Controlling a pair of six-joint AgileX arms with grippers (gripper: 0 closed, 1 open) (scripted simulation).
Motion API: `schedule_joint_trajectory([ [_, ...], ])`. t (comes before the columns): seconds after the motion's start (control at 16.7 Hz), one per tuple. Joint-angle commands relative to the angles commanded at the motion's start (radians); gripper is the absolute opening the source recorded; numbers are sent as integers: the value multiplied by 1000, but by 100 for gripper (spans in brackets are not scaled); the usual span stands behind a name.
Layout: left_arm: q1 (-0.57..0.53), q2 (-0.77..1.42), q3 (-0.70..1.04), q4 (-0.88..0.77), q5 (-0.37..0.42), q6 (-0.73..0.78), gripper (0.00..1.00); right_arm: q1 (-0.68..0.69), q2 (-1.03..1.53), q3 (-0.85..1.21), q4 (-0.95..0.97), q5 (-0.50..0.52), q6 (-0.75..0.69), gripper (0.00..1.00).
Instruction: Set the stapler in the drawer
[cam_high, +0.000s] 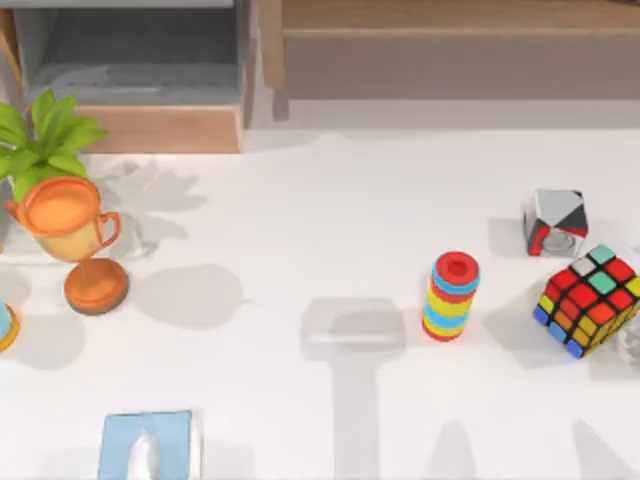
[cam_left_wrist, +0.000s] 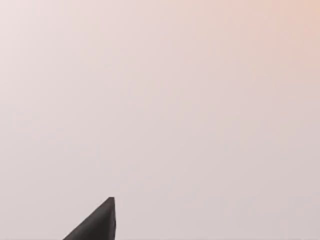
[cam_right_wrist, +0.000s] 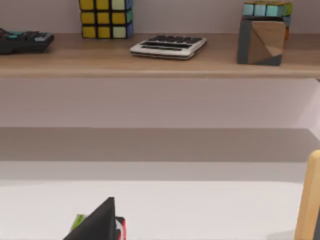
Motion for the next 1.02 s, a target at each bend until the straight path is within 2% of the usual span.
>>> schedule_joint_trajectory([
  [0.24, 99, -8, -270, 487, 92, 222, 100, 0, 0, 0, 0, 0, 0, 100],
  [0.48, 124, -23, -519, 811, 178, 466, 100, 0, 0, 0, 0, 0, 0, 100],
  [0.72, 48, -30, -709, 973, 245, 677, 100, 0, 0, 0, 0, 0, 0, 100],
  [1.02, -53, 2, -817, 979, 287, 819, 100, 0, 0, 0, 0, 0, 0, 100],
])
